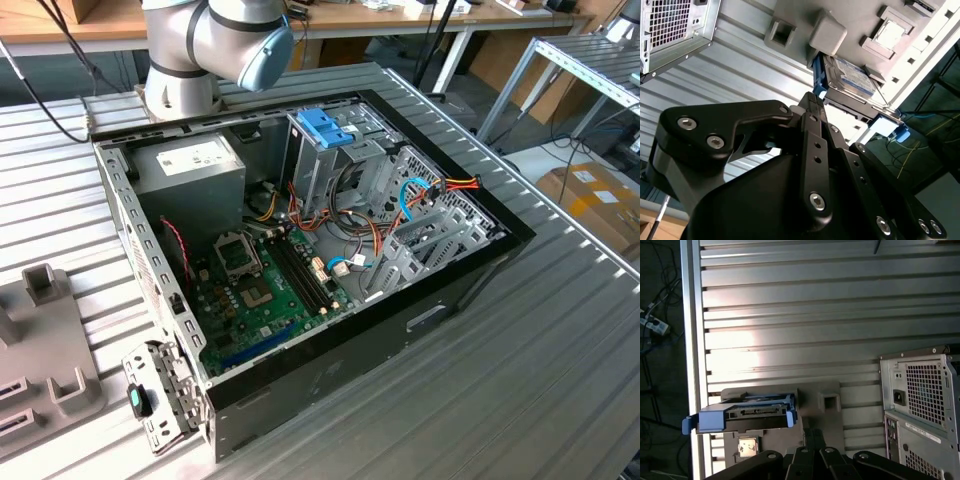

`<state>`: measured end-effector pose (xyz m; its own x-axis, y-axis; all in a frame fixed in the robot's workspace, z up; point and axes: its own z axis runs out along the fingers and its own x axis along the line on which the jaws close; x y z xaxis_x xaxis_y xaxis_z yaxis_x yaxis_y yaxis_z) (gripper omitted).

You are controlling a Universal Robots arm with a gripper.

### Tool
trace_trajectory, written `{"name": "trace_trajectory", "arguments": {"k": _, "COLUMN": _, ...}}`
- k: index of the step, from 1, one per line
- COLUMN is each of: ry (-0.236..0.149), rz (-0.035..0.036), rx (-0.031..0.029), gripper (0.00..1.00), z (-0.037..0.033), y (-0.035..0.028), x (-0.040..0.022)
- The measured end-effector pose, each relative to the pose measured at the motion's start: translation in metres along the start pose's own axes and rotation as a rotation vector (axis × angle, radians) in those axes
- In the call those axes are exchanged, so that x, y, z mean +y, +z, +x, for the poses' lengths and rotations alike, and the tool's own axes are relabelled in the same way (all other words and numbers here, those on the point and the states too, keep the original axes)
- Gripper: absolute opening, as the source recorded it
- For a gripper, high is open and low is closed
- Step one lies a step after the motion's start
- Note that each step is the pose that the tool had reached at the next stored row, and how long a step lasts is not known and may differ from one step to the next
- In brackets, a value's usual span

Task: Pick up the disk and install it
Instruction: 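Reach for the disk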

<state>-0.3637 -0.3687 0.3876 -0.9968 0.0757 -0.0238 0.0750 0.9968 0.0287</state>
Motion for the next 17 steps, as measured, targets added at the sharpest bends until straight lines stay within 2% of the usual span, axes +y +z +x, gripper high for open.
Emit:
{"name": "trace_trajectory", "arguments": {"k": 5, "ry": 0.0, "rz": 0.0003, "rx": 0.0, "gripper": 0.11, "z": 0.0008, "y": 0.0002, "x": 0.0001}}
{"name": "trace_trajectory", "arguments": {"k": 9, "ry": 0.0, "rz": 0.0004, "rx": 0.0, "gripper": 0.11, "z": 0.0054, "y": 0.0005, "x": -0.0003}}
{"name": "trace_trajectory", "arguments": {"k": 17, "ry": 0.0, "rz": 0.0003, "rx": 0.0, "gripper": 0.11, "z": 0.0245, "y": 0.001, "x": -0.001}}
